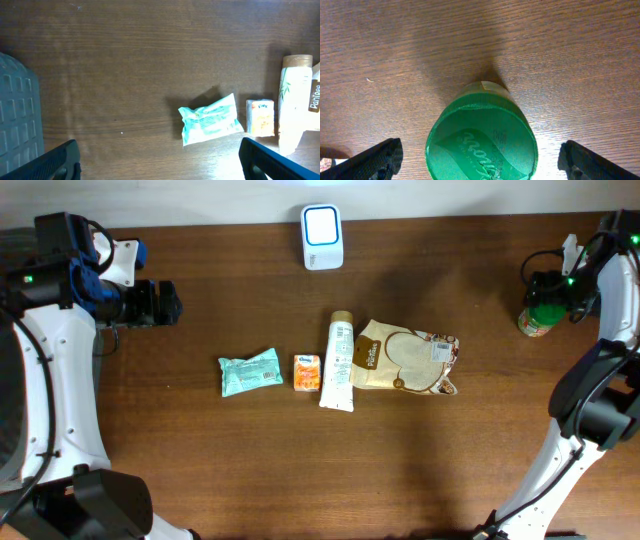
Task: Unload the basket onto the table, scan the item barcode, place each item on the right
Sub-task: 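Carry jar with right gripper and set it at the table's right edge, then reach both grippers toward the clear rice bag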
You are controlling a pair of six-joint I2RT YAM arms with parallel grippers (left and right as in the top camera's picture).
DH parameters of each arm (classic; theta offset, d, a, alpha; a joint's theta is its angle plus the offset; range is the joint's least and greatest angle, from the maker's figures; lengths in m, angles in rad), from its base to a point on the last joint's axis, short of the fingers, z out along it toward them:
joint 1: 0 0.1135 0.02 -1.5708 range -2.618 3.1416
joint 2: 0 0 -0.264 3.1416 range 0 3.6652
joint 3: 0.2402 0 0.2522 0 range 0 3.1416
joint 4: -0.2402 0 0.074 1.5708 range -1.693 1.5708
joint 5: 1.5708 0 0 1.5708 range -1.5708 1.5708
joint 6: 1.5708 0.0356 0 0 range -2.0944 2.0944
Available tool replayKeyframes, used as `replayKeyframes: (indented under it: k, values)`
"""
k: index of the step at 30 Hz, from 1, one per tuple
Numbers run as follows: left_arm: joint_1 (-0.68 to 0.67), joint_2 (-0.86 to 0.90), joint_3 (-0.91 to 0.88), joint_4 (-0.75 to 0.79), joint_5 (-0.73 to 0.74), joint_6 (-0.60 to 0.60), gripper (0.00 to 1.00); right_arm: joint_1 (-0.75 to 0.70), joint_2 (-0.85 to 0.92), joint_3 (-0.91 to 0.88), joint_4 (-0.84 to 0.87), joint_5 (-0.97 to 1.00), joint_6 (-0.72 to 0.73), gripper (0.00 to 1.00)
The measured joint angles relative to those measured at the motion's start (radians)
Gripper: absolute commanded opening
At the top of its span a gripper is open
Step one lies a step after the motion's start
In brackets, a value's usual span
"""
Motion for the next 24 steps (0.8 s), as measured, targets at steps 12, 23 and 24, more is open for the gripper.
replayKeyframes:
  k: [12, 23, 24]
  values:
    - [0.0, 0.0, 0.0, 0.0, 0.0, 0.0, 0.99, 0.061, -0.454, 0.049, -0.389, -0.344, 0.135, 0.95]
    - [0.0, 0.0, 0.0, 0.002, 0.0, 0.0, 0.99, 0.243, -0.409, -0.55, -0.142, -0.416, 0.106, 0.7]
    - [0.0, 0.0, 0.0, 0.003, 0.004, 0.0, 0.99, 0.243, -0.409, -0.576, -0.113, -0.415, 0.121, 0.69]
